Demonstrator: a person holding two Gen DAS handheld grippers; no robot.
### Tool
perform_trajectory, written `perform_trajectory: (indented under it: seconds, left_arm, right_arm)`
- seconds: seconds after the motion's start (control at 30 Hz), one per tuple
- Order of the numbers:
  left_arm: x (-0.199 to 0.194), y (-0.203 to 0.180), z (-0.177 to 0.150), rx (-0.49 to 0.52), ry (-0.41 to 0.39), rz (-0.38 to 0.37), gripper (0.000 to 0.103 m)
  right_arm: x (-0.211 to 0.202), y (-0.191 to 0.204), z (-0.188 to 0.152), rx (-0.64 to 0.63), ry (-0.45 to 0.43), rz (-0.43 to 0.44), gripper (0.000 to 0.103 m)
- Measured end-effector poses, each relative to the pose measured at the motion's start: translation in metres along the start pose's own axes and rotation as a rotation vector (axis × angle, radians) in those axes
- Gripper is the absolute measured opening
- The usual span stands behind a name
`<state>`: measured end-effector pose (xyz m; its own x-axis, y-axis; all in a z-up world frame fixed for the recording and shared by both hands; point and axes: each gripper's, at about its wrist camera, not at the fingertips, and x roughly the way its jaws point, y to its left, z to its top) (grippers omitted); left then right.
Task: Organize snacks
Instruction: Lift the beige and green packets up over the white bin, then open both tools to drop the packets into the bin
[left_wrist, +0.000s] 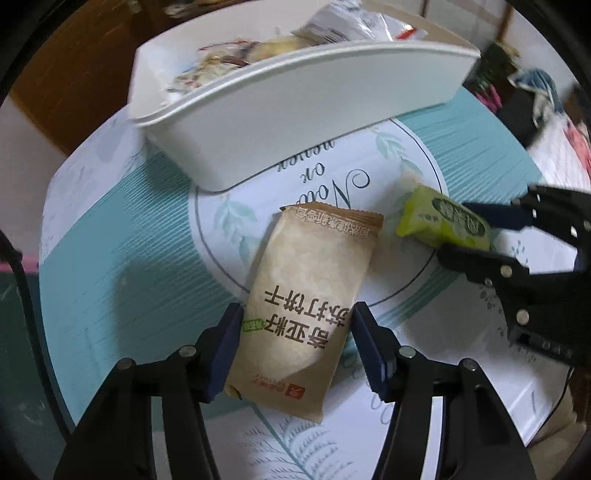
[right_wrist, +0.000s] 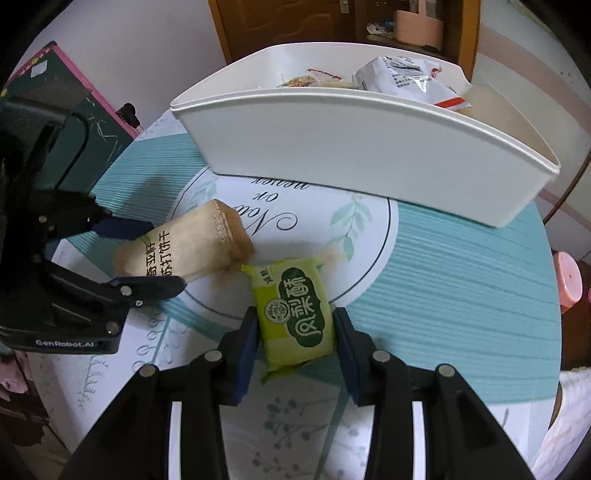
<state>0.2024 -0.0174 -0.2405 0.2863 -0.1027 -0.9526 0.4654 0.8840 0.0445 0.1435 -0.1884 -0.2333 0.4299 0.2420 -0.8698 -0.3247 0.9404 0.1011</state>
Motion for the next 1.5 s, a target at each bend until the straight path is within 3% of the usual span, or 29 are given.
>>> perform_trajectory:
  seconds: [0.33, 0.5, 0.7, 1.0, 1.27, 1.5]
  left_arm:
    - [-0.032, 0.013, -0.022, -0.191, -0.108, -0.041, 0.058]
    - [-0.069, 0.006, -0.014, -0.194, -0.190, -0.046, 0.056]
    - [-0.132, 0.007, 0.025, -0.160, -0.334, -0.027, 0.056]
    - [-0.199, 0.013, 0.120, -0.137, -0.482, 0.062, 0.056]
    - [-0.226, 0.021, 0.188, -0.159, -0.521, 0.113, 0.056]
    - [-0.208, 0.027, 0.217, -0.198, -0.476, 0.127, 0.057]
  right_arm:
    - [-0.027, 0.006, -0.002, 0.041, -0.067, 0.018, 0.039]
    - [-0.051, 0.010, 0.010, 0.049, -0.131, 0.016, 0.040]
    - [-0.105, 0.008, 0.046, 0.048, -0.268, -0.006, 0.040]
    - [-0.174, -0.019, 0.132, 0.069, -0.441, -0.098, 0.040]
    - [-0.205, -0.057, 0.198, 0.141, -0.513, -0.162, 0.040]
    - [-0.190, -0.082, 0.224, 0.194, -0.480, -0.180, 0.040]
